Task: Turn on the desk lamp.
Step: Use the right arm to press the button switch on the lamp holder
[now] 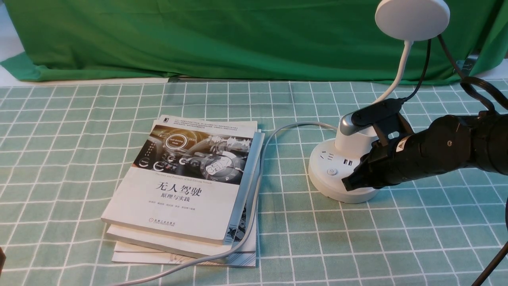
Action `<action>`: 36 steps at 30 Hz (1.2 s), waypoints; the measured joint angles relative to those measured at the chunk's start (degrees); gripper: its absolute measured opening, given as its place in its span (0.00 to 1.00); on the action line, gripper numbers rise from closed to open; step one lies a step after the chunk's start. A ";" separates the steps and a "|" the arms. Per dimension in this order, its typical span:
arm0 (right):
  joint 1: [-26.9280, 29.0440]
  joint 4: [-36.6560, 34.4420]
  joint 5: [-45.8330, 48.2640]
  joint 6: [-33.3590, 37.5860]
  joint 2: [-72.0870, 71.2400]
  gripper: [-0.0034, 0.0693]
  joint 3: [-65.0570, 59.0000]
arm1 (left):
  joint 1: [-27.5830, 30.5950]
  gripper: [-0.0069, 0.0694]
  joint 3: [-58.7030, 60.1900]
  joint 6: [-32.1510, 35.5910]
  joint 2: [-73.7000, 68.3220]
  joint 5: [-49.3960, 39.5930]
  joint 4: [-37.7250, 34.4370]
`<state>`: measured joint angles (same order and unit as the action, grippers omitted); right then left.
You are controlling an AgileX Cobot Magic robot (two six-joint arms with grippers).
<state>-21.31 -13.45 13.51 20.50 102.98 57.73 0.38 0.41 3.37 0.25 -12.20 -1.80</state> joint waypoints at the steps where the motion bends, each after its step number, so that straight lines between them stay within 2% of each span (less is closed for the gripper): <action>1: 0.00 0.00 0.00 0.00 0.00 0.08 0.00 | 0.00 0.12 0.00 0.00 0.00 0.00 0.00; 31: -0.57 0.17 0.23 -0.04 0.87 0.08 0.52 | 0.00 0.12 0.00 0.00 0.00 0.00 0.00; 36: -0.79 0.12 5.53 -1.48 -2.57 0.08 0.21 | 0.00 0.12 0.00 0.00 0.00 0.00 0.00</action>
<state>-22.10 -13.33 19.04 19.02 100.41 57.95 0.38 0.41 3.37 0.25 -12.20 -1.80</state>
